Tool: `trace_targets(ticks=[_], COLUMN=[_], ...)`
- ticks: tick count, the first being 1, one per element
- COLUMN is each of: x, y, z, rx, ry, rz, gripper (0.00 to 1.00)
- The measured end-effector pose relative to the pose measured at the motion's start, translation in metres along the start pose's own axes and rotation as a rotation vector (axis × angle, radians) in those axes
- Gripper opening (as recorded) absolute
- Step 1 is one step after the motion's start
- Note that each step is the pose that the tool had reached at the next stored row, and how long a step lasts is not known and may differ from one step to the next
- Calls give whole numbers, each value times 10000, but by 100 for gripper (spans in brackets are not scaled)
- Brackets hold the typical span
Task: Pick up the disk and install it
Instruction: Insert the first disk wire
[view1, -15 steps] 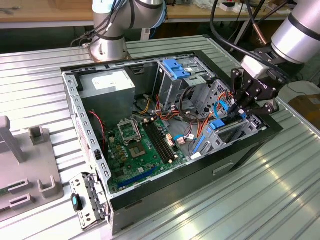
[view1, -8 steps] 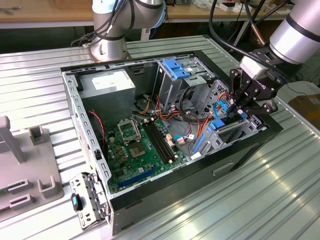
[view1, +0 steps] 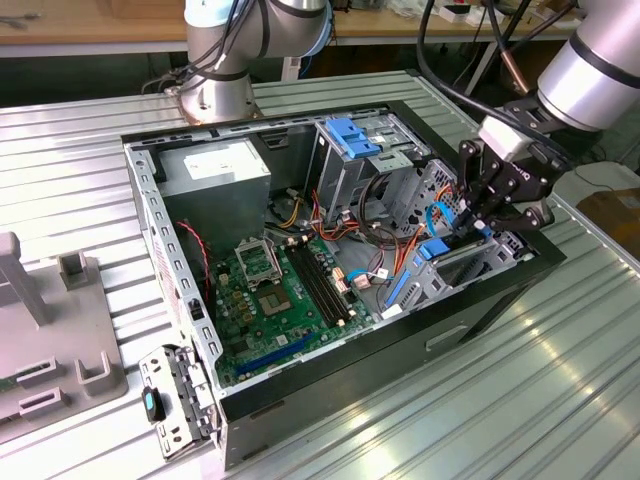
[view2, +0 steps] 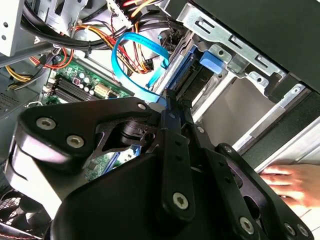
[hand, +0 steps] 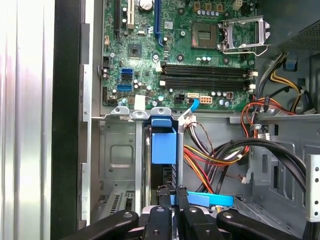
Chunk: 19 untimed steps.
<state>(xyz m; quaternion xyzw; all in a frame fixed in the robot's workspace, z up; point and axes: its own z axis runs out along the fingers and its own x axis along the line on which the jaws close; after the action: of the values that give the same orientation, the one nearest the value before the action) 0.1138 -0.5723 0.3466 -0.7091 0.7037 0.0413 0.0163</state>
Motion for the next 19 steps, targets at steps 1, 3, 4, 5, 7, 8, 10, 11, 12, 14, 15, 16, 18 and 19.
trace_targets(ticks=[1, 3, 4, 5, 7, 8, 10, 11, 12, 14, 15, 16, 18, 19], x=[1, 1, 1, 3, 5, 5, 5, 5, 5, 5, 5, 4, 0, -3], y=[-2, -2, -3, -4, -4, -4, -5, -4, -5, -4, -4, -4, -2, -2], z=[10, 11, 17, 44, 60, 63, 69, 70, 67, 65, 65, 55, 7, -15], rx=[1, 0, 1, 0, 0, 1, 1, 1, 0, 0, 0, 0, 1, 1], ry=[-7, -3, -3, 0, 1, -5, -16, -15, -9, -5, -4, -4, -5, -5], rz=[-1, 0, 0, 0, 0, 0, -1, -1, -1, 0, 0, 0, 0, 0], gripper=[16, 16, 16, 16, 16, 16, 17, 23, 23, 29, 29, 29, 29, 29])
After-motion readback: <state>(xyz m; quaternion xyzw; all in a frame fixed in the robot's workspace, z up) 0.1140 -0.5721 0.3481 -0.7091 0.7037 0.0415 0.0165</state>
